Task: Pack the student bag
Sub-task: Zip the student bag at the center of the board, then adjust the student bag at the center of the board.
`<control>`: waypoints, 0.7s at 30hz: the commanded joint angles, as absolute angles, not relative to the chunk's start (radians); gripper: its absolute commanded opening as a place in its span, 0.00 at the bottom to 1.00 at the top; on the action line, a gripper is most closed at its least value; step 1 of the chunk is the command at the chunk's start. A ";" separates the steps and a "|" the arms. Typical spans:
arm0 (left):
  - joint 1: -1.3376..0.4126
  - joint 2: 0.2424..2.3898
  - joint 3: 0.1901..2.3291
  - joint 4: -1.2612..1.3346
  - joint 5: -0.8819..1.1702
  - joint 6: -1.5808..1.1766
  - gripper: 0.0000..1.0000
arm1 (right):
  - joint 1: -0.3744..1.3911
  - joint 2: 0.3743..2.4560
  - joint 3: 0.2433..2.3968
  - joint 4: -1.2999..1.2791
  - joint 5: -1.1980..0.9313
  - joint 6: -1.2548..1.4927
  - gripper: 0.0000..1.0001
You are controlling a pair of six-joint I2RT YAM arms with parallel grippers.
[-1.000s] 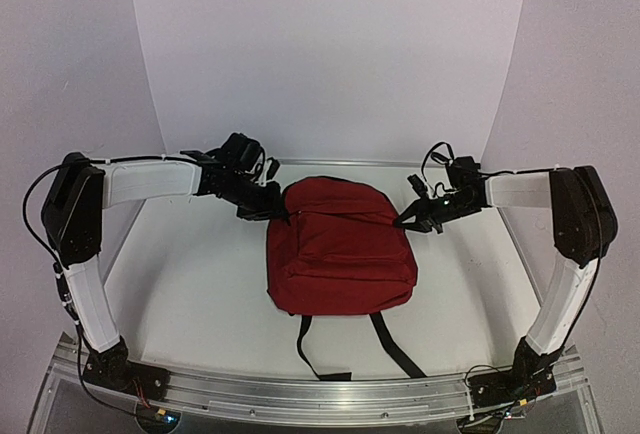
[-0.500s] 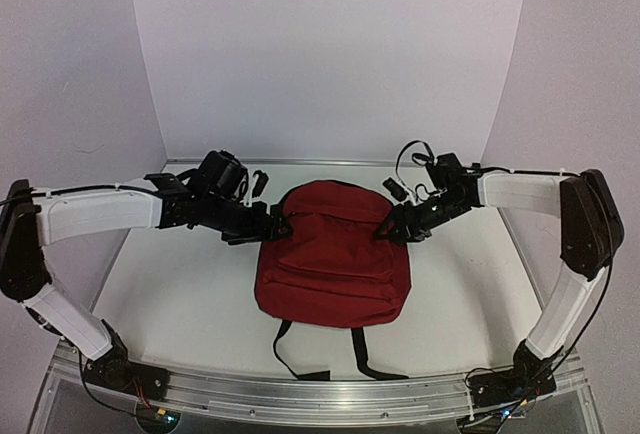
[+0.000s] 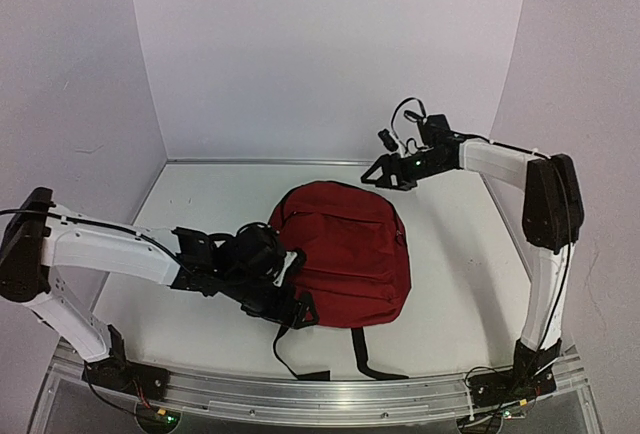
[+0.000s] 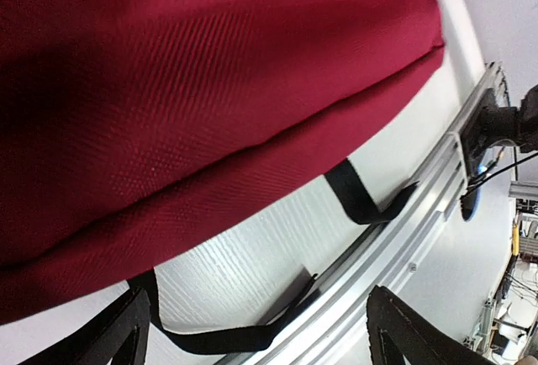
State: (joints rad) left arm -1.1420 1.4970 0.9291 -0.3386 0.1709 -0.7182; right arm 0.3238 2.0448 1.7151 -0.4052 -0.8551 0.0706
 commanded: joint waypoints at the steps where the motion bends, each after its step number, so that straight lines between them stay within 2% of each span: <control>1: -1.120 1.588 0.947 -0.260 0.130 -0.816 0.90 | 0.382 2.111 1.703 -0.381 -0.857 0.118 0.73; 7: -0.934 1.642 0.916 -0.104 0.150 -0.907 0.90 | 0.385 2.055 1.480 -0.392 -0.921 0.069 0.70; 11: -0.751 1.698 0.997 -0.127 0.146 -0.851 0.89 | 0.399 1.933 1.290 -0.402 -0.955 0.041 0.69; 13: -0.648 1.752 1.084 -0.148 0.169 -0.799 0.89 | 0.448 1.846 1.214 -0.407 -0.947 0.021 0.70; 17: -0.475 1.907 1.362 -0.224 0.257 -0.689 0.90 | 0.673 1.705 1.140 -0.430 -0.953 -0.028 0.75; 19: -0.469 1.948 1.516 -0.319 0.216 -0.626 0.89 | 0.693 1.679 1.176 -0.462 -0.960 -0.031 0.76; 21: -0.470 1.929 1.577 -0.373 0.193 -0.594 0.90 | 0.659 1.649 1.236 -0.512 -0.916 -0.057 0.78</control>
